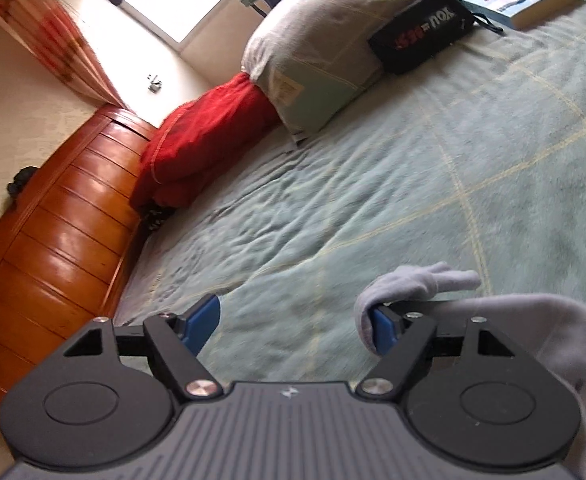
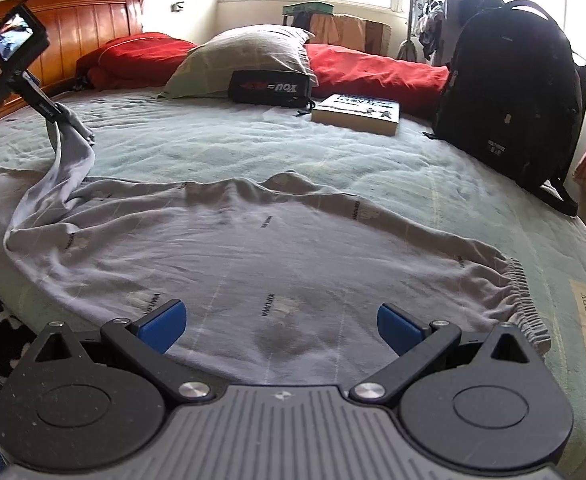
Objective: Fold clothes
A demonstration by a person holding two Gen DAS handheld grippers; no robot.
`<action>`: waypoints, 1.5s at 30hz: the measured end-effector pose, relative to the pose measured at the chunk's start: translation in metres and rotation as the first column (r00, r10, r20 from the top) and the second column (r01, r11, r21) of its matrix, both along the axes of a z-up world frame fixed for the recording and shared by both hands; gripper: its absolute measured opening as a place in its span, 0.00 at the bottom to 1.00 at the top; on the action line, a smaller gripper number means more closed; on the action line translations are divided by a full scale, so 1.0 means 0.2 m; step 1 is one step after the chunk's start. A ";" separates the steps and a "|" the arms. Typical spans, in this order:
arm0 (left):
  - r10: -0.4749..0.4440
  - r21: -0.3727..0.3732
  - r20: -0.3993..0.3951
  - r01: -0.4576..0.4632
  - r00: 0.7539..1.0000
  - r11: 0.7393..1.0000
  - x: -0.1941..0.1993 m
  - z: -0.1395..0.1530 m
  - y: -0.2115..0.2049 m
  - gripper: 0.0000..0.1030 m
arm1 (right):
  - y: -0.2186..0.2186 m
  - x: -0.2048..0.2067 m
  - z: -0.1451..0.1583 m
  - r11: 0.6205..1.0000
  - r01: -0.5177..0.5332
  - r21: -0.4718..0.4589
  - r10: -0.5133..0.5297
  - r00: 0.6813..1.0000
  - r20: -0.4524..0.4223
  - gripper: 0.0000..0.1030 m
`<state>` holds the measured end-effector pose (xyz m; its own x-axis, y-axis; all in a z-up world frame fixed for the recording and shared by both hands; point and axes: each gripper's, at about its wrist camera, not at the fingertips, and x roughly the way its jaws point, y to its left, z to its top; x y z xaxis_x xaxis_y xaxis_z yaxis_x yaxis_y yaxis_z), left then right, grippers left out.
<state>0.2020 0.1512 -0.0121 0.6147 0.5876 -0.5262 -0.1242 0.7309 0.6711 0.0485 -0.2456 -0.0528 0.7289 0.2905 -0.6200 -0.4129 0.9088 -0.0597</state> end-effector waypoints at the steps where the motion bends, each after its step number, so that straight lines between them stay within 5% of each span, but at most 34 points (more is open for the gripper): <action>1: 0.001 -0.004 0.012 -0.001 1.000 1.000 -0.03 0.02 0.01 0.75 | 0.00 0.00 0.00 1.000 -0.004 0.001 0.004 1.000 0.001 1.00; 18: 0.127 -0.072 0.086 -0.121 0.988 0.990 -0.41 0.08 0.28 0.75 | 0.07 -0.04 0.01 0.999 -0.038 -0.013 0.038 0.999 -0.010 1.00; 39: 0.216 -0.259 0.075 -0.191 0.973 0.947 -0.72 -0.12 0.62 0.77 | 0.31 -0.05 0.05 0.989 -0.104 -0.101 0.102 0.995 -0.019 1.00; 45: 0.240 -0.349 0.048 -0.209 0.970 0.914 -0.79 -0.22 0.71 0.77 | 0.38 -0.03 0.05 0.984 -0.120 -0.129 0.117 0.993 -0.032 1.00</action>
<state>0.0449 0.2936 -0.0561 0.5401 0.5118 -0.6681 -0.3586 0.8581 0.3675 0.0429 -0.1693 -0.0434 0.6786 0.2889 -0.6753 -0.5197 0.8386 -0.1634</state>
